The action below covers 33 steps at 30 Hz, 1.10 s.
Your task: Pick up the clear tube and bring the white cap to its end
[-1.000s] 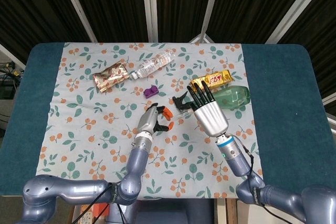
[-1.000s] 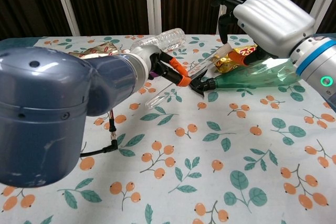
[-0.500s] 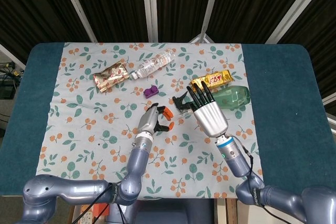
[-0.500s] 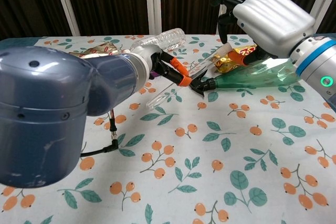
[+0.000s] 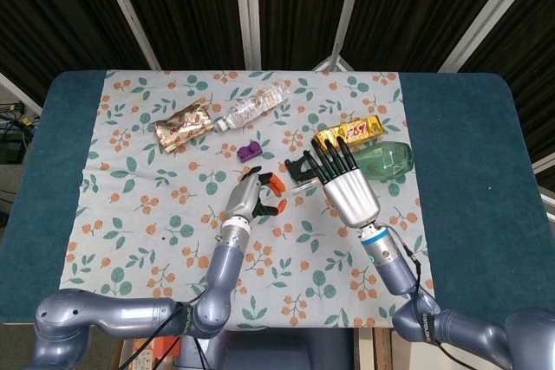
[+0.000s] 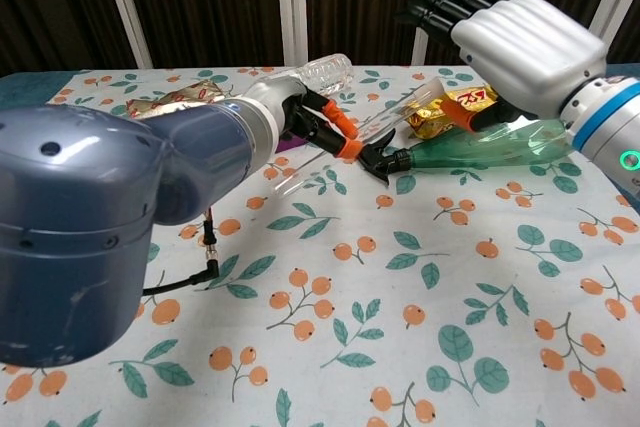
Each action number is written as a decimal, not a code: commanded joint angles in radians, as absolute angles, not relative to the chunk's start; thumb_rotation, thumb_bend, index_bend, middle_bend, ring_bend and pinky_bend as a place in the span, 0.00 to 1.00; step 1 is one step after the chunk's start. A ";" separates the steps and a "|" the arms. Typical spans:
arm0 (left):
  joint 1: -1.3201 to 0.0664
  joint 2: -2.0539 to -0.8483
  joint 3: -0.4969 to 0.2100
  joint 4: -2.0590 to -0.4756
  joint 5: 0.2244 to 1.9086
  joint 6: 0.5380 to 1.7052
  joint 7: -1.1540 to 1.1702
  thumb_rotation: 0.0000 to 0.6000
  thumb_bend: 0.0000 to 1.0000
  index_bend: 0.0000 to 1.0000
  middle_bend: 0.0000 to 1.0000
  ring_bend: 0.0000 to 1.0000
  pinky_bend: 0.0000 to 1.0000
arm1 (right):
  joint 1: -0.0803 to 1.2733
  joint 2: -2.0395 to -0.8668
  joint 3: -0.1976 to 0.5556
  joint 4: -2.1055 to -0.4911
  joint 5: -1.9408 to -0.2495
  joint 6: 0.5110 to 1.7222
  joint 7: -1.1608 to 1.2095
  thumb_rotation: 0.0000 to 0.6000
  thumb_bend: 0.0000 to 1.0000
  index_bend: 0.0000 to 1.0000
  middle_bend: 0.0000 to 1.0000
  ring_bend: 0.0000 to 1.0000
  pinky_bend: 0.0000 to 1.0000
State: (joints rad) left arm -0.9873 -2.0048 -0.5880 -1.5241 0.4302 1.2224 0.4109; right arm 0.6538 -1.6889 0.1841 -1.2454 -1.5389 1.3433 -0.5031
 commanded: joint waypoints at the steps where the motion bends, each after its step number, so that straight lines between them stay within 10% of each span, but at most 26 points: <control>1: -0.979 -1.999 -0.573 -1.528 0.446 1.221 0.406 1.00 0.61 0.63 0.50 0.08 0.00 | 0.647 -1.684 0.180 -1.250 -1.538 1.346 -0.507 1.00 0.46 0.00 0.00 0.00 0.00; 33: -0.852 -1.836 -0.253 -1.524 0.705 1.108 0.464 1.00 0.54 0.59 0.46 0.08 0.00 | 0.590 -1.594 0.215 -1.335 -1.456 1.355 -0.557 1.00 0.46 0.00 0.00 0.00 0.00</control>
State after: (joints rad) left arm -0.8537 -1.8380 -0.2586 -1.5266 0.7053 1.1109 0.4557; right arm 0.5905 -1.5951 0.2138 -1.3329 -1.4581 1.3547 -0.5578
